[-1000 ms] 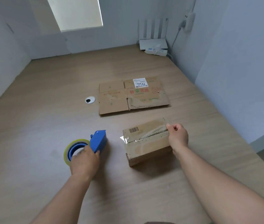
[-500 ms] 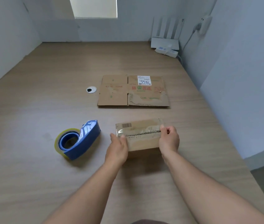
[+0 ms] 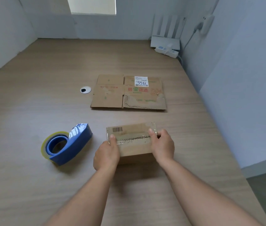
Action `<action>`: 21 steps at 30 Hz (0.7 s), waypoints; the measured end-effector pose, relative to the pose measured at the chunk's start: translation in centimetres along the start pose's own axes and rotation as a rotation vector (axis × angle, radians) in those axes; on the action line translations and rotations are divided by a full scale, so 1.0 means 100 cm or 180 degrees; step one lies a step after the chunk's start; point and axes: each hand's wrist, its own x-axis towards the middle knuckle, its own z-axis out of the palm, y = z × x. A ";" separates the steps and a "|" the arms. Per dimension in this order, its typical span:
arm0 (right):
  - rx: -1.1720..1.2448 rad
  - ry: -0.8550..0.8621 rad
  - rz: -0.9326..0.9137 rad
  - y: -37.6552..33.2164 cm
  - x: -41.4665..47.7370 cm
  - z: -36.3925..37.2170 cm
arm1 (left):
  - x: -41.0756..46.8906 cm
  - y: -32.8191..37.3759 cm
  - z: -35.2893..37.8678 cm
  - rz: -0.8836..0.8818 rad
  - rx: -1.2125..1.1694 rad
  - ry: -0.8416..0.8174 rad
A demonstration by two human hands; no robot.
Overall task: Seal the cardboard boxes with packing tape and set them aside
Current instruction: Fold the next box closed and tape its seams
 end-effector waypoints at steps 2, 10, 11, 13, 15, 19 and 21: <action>0.0058 0.0005 -0.0087 0.001 0.007 -0.003 | 0.001 -0.001 -0.006 -0.0045 -0.0280 -0.0181; -0.0992 -0.0636 -0.0260 -0.038 0.046 0.002 | -0.036 -0.050 -0.039 0.0932 -0.0392 -0.1095; -0.1110 -0.0692 -0.0160 -0.045 0.045 0.006 | -0.041 -0.050 -0.035 0.1038 -0.0015 -0.0845; -0.1186 -0.0850 -0.0093 -0.055 0.036 0.014 | -0.047 -0.044 -0.025 0.0974 0.0383 -0.0487; -0.1154 -0.0981 -0.0263 -0.054 0.025 0.019 | -0.053 -0.039 -0.018 0.0890 0.0366 -0.0368; -0.1332 -0.1262 -0.0827 -0.031 -0.016 0.012 | -0.054 -0.045 -0.009 0.0892 0.0235 -0.0157; -0.1323 -0.1433 -0.0968 -0.015 -0.039 0.006 | -0.054 -0.047 -0.006 0.0981 0.0248 -0.0073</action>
